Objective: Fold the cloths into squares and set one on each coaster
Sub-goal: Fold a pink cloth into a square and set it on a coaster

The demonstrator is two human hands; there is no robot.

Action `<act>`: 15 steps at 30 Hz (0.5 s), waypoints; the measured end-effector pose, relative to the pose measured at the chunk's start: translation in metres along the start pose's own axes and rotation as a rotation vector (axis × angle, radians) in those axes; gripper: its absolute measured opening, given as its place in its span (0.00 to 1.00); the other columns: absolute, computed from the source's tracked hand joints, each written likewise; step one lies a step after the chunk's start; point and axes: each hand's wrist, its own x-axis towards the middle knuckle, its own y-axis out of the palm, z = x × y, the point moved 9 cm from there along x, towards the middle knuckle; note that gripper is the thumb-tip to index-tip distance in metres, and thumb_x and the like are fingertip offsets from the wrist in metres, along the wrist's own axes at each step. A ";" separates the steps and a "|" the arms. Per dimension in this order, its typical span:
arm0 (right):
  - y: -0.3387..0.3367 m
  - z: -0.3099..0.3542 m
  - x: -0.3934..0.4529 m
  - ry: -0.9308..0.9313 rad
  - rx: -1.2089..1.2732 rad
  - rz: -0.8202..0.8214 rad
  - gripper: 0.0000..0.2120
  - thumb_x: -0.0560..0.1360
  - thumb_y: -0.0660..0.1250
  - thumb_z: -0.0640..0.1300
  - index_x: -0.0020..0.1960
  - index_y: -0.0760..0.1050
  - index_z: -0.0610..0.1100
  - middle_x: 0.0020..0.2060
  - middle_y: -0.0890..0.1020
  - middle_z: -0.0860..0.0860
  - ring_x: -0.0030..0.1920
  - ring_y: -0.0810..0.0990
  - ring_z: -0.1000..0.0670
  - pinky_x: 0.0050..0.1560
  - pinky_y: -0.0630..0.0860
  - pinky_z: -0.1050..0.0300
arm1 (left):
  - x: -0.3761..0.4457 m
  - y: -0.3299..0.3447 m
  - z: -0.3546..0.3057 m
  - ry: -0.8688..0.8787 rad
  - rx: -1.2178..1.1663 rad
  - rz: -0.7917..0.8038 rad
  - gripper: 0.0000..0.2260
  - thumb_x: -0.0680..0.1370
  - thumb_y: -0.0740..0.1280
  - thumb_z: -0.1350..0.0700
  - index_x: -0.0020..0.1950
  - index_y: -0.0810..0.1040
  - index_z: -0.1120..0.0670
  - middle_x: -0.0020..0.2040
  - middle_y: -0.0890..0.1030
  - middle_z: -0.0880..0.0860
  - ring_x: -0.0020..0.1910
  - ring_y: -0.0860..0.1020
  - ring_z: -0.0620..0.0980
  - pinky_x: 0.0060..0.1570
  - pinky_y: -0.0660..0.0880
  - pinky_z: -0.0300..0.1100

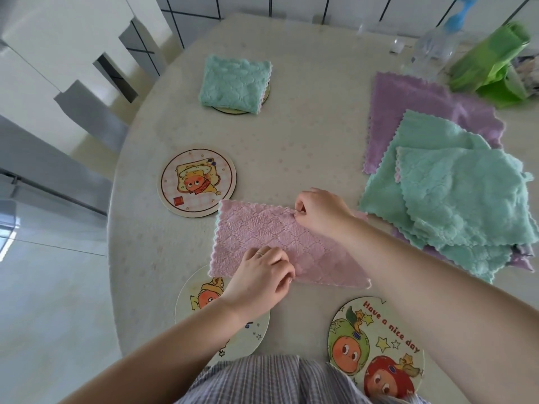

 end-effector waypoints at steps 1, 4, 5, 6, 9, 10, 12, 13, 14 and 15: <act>-0.002 -0.003 -0.003 0.014 0.082 0.018 0.04 0.73 0.65 0.46 0.46 0.75 0.46 0.44 0.77 0.52 0.48 0.76 0.48 0.47 0.73 0.54 | -0.001 -0.004 0.000 -0.004 -0.009 -0.007 0.03 0.71 0.68 0.56 0.40 0.78 0.48 0.42 0.75 0.44 0.43 0.75 0.46 0.49 0.73 0.47; -0.016 -0.012 -0.018 0.027 0.265 0.005 0.05 0.73 0.65 0.46 0.47 0.75 0.45 0.42 0.79 0.52 0.44 0.76 0.50 0.45 0.72 0.55 | -0.008 -0.023 0.001 -0.012 -0.018 -0.062 0.03 0.72 0.63 0.53 0.41 0.76 0.47 0.43 0.74 0.43 0.45 0.74 0.44 0.52 0.70 0.44; -0.022 -0.016 -0.024 0.027 0.290 -0.022 0.04 0.73 0.65 0.45 0.47 0.75 0.46 0.42 0.79 0.53 0.44 0.76 0.51 0.44 0.71 0.56 | -0.011 -0.030 0.004 -0.031 -0.011 -0.087 0.04 0.72 0.62 0.51 0.41 0.76 0.46 0.43 0.74 0.42 0.44 0.74 0.44 0.52 0.69 0.43; -0.027 -0.020 -0.030 0.030 0.312 -0.051 0.03 0.73 0.65 0.46 0.46 0.74 0.48 0.41 0.78 0.54 0.43 0.76 0.52 0.43 0.70 0.57 | -0.014 -0.036 0.008 -0.062 -0.006 -0.116 0.04 0.72 0.61 0.50 0.42 0.75 0.46 0.43 0.74 0.42 0.44 0.74 0.43 0.51 0.68 0.43; -0.033 -0.029 -0.047 0.049 0.424 -0.125 0.05 0.74 0.65 0.47 0.41 0.70 0.51 0.34 0.77 0.56 0.36 0.74 0.55 0.38 0.69 0.59 | -0.025 -0.055 0.022 -0.194 -0.085 -0.205 0.02 0.74 0.62 0.51 0.44 0.74 0.44 0.43 0.74 0.40 0.42 0.73 0.38 0.49 0.65 0.38; -0.033 -0.031 -0.053 0.059 0.465 -0.134 0.06 0.75 0.64 0.48 0.40 0.69 0.51 0.31 0.75 0.56 0.32 0.72 0.55 0.35 0.67 0.59 | -0.030 -0.058 0.026 -0.253 -0.160 -0.222 0.03 0.75 0.63 0.53 0.44 0.74 0.44 0.44 0.74 0.39 0.41 0.74 0.38 0.49 0.66 0.35; -0.029 -0.029 -0.065 0.072 0.527 -0.129 0.07 0.76 0.63 0.48 0.39 0.69 0.51 0.30 0.74 0.55 0.30 0.70 0.55 0.34 0.66 0.59 | -0.038 -0.058 0.034 -0.405 -0.424 -0.232 0.06 0.77 0.62 0.57 0.45 0.73 0.45 0.43 0.76 0.41 0.41 0.74 0.38 0.44 0.68 0.31; -0.026 -0.027 -0.071 0.081 0.559 -0.121 0.06 0.77 0.63 0.48 0.41 0.70 0.50 0.30 0.75 0.54 0.30 0.70 0.55 0.34 0.66 0.59 | -0.042 -0.054 0.038 -0.495 -0.576 -0.240 0.07 0.78 0.61 0.58 0.46 0.73 0.46 0.42 0.76 0.44 0.38 0.73 0.39 0.40 0.69 0.30; -0.021 -0.026 -0.077 0.099 0.601 -0.114 0.05 0.77 0.62 0.48 0.43 0.71 0.49 0.32 0.76 0.53 0.30 0.71 0.55 0.34 0.67 0.60 | -0.046 -0.050 0.042 -0.582 -0.708 -0.257 0.07 0.79 0.59 0.59 0.46 0.73 0.47 0.40 0.76 0.48 0.35 0.72 0.41 0.37 0.69 0.31; -0.016 -0.024 -0.082 0.117 0.655 -0.113 0.04 0.77 0.62 0.47 0.45 0.71 0.47 0.34 0.78 0.53 0.31 0.72 0.56 0.32 0.67 0.63 | -0.049 -0.045 0.046 -0.664 -0.825 -0.270 0.07 0.80 0.58 0.59 0.47 0.73 0.49 0.40 0.77 0.52 0.35 0.73 0.45 0.37 0.70 0.34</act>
